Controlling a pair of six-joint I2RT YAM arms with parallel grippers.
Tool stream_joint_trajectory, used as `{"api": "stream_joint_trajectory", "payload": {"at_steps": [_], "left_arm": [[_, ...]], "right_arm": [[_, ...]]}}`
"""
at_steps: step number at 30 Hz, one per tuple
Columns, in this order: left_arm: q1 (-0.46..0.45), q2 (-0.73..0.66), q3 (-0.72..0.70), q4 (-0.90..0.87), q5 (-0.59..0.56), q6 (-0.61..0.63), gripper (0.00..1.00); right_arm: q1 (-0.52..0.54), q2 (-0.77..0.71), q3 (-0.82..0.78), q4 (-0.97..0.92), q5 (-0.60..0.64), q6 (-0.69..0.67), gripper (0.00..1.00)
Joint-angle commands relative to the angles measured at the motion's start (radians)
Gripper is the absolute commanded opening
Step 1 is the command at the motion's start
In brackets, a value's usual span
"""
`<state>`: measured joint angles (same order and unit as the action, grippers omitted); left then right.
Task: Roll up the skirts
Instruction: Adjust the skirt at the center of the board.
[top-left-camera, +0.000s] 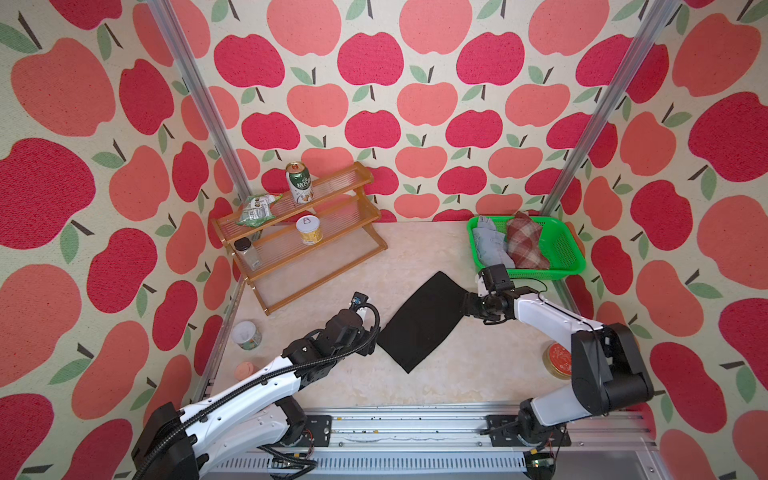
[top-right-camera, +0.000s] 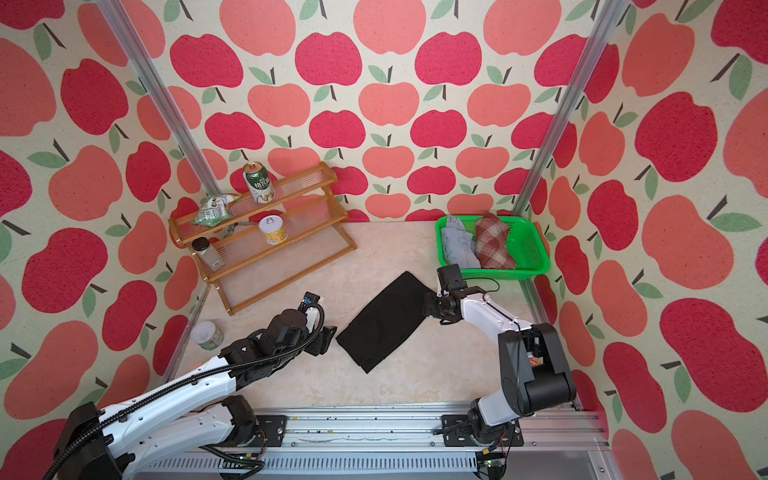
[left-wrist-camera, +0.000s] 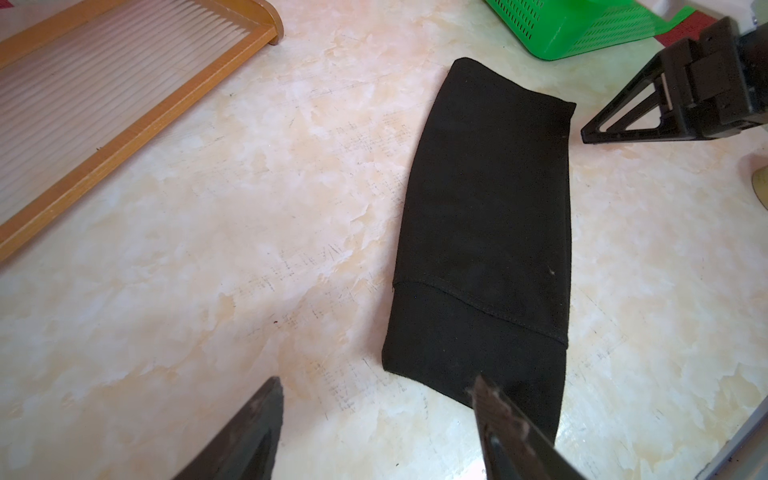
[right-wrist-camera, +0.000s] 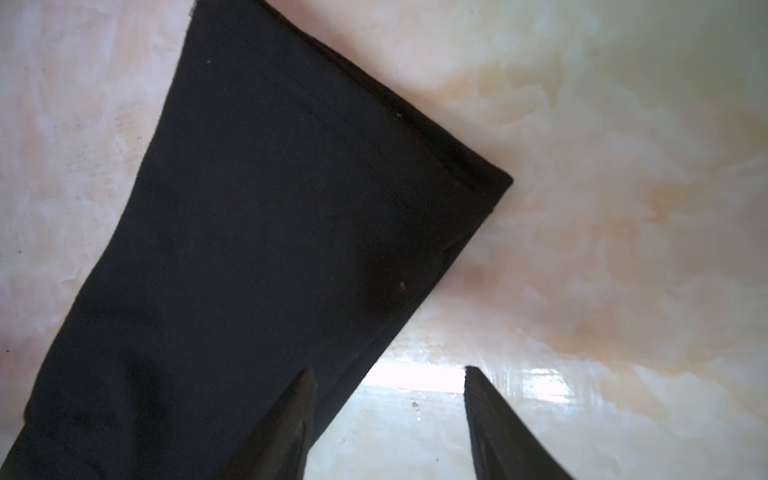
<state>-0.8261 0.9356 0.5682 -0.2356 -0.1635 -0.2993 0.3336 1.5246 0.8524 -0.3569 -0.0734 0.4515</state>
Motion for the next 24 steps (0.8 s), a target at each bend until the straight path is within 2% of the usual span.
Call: {"api": "stream_joint_trajectory", "payload": {"at_steps": [1,9,14,16,20,24], "left_arm": [[0.005,-0.015,-0.012,-0.017,0.018,-0.024,0.73],[0.005,-0.048,-0.032,-0.034,0.015,-0.04,0.74],[0.007,-0.055,-0.024,-0.052,0.009,-0.028,0.74],[0.008,-0.056,-0.018,-0.065,0.005,-0.021,0.74],[0.025,-0.05,-0.018,-0.085,0.04,-0.013,0.75],[0.061,-0.035,-0.024,-0.078,0.137,-0.011,0.75]], "right_arm": [[-0.004,0.062,0.029,0.034,-0.036,0.028,0.59],[-0.004,0.23,0.112,0.057,-0.055,0.024,0.53],[-0.004,0.324,0.195,0.091,-0.101,0.026,0.41],[-0.003,0.376,0.251,0.103,-0.13,0.02,0.37],[-0.002,0.471,0.382,0.145,-0.214,0.003,0.34],[0.011,0.588,0.573,0.152,-0.295,-0.013,0.34]]}}
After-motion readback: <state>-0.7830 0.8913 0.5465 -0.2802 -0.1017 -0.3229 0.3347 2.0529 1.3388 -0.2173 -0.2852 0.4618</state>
